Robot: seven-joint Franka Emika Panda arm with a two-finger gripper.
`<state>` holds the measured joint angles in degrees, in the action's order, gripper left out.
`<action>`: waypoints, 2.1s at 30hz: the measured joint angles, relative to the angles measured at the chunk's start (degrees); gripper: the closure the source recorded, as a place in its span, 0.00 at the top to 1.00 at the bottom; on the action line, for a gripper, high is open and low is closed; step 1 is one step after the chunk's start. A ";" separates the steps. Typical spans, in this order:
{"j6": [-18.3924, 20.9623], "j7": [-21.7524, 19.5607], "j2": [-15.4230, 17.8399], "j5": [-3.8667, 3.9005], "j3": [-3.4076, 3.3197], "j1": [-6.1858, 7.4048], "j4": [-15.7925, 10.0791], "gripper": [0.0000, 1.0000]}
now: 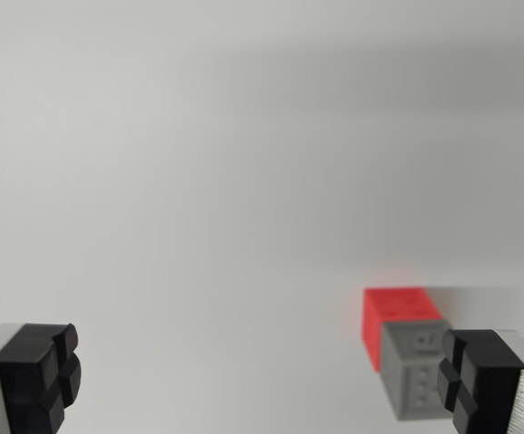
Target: Destack cube
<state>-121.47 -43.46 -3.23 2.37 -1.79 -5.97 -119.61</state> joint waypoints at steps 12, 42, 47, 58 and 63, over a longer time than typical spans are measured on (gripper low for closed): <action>-3.23 3.10 3.05 -0.15 -1.51 -1.17 -6.05 1.00; -12.63 14.01 10.19 -0.05 -7.58 -5.36 -21.94 1.00; -14.16 16.07 11.03 0.13 -8.74 -6.24 -24.13 1.00; -17.59 20.98 12.30 0.63 -11.78 -8.35 -28.61 1.00; -21.14 21.68 9.78 0.36 -12.07 -8.34 -29.51 1.00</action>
<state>-142.61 -21.78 6.55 2.73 -13.86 -14.31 -149.12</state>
